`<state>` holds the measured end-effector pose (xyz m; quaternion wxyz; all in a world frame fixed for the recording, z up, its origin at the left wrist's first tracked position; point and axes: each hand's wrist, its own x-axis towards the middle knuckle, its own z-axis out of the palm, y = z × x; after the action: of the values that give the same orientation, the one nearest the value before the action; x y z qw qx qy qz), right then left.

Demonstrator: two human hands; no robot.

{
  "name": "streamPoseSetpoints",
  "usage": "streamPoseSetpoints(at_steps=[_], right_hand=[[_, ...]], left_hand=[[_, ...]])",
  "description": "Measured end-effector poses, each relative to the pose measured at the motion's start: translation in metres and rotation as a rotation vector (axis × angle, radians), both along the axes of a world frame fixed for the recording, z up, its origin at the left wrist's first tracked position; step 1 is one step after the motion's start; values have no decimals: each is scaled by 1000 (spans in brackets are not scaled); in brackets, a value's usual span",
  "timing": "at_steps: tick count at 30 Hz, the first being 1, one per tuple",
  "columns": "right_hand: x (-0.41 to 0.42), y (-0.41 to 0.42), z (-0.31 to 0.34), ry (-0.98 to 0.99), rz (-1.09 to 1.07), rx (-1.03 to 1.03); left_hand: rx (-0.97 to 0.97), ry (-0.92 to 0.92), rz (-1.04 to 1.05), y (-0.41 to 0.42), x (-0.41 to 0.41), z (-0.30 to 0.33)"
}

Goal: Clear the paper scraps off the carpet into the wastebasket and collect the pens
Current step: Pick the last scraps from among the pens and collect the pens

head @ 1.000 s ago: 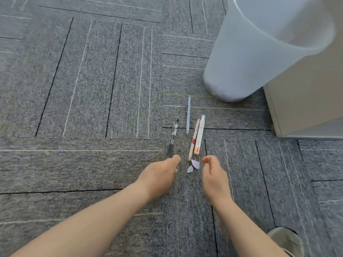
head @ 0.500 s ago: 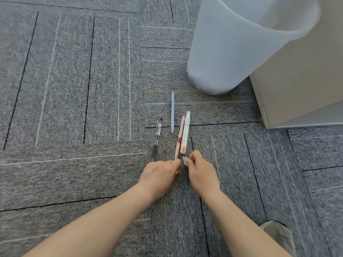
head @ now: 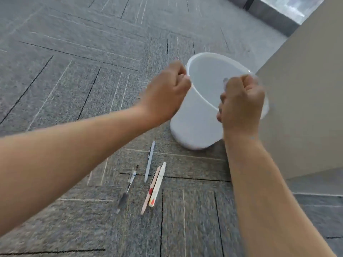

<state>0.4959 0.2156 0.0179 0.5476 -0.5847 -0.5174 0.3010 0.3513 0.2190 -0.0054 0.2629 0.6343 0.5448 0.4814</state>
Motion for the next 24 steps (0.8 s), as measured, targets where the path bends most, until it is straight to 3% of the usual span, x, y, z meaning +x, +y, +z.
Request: streamPoseSetpoints(at_steps=[3, 7, 9, 11, 12, 15, 17, 20, 22, 24], right_hand=[[30, 55, 31, -206, -7, -131], [61, 89, 22, -377, 79, -465], [74, 98, 16, -441, 56, -555], [73, 98, 15, -440, -51, -448], [69, 93, 17, -473, -43, -318], [44, 73, 24, -336, -51, 1], [15, 54, 22, -325, 25, 96], [-28, 14, -10, -413, 207, 108], [-46, -16, -54, -596, 334, -12], [-47, -43, -109, -765, 397, -264]], left_hand=[[-24, -13, -39, 51, 42, 38], [-175, 113, -143, 100, 75, 24], [-319, 208, -306, 111, 79, 10], [-419, 156, -413, 112, 78, 6], [-372, 75, -389, 111, 74, 8], [-59, -199, -146, 94, 44, 17], [76, -229, 81, 76, 13, 2], [-95, 61, 239, 30, -34, -64], [-398, 342, 126, -13, -57, -116], [-631, 531, 2, -58, -68, -153]])
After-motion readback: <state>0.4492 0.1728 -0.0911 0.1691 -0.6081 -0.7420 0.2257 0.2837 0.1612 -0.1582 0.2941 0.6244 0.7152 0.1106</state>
